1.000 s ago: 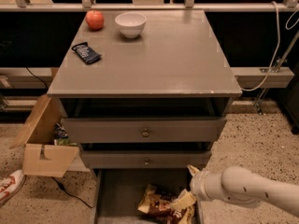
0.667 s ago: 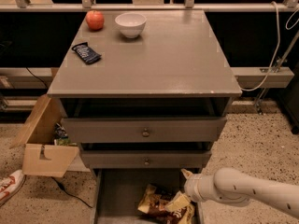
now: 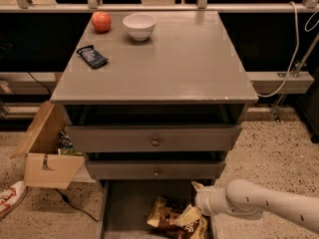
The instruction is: Pick brown chip bag from bottom drawer and place on counter
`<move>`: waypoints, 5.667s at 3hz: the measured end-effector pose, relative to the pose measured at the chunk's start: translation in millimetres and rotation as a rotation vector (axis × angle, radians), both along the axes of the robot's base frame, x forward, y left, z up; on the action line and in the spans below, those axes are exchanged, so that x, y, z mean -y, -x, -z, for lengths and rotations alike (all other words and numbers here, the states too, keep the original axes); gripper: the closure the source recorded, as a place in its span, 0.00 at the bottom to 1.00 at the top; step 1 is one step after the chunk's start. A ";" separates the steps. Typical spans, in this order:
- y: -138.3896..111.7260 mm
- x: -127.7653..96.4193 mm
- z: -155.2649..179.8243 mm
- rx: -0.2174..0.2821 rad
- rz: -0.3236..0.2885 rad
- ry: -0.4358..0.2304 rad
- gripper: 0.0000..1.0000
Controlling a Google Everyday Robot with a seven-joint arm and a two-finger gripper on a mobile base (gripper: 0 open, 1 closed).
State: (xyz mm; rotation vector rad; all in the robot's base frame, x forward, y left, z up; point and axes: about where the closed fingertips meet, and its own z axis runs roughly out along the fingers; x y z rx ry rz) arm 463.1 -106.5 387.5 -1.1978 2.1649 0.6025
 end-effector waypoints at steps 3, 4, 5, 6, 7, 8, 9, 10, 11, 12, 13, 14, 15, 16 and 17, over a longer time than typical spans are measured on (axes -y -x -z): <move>-6.6 -22.7 124.1 0.013 -0.012 -0.054 0.00; -5.4 -25.7 156.6 -0.012 -0.002 -0.057 0.00; -3.4 -28.8 182.2 -0.030 0.015 -0.054 0.00; -2.3 -35.3 202.0 -0.034 0.024 -0.025 0.00; -4.8 -37.8 219.8 -0.027 0.050 0.010 0.00; -7.8 -37.1 233.1 -0.017 0.072 0.034 0.19; -7.1 -39.0 233.8 0.003 0.068 0.020 0.42; -4.7 -44.7 206.6 0.087 0.022 -0.074 0.74; -6.3 -39.5 153.6 0.219 -0.023 -0.198 0.96; -13.8 -9.6 94.9 0.317 -0.054 -0.288 1.00; 4.4 -19.7 84.6 0.299 -0.120 -0.347 1.00; 4.4 -19.8 84.6 0.299 -0.120 -0.347 1.00; 19.9 -11.2 54.5 0.318 -0.125 -0.367 1.00; 42.8 5.6 -5.2 0.375 -0.136 -0.377 1.00; 56.6 31.2 -66.5 0.430 -0.127 -0.364 1.00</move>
Offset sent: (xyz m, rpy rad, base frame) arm 0.0056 0.0223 -0.1524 0.0975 -0.0218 0.0003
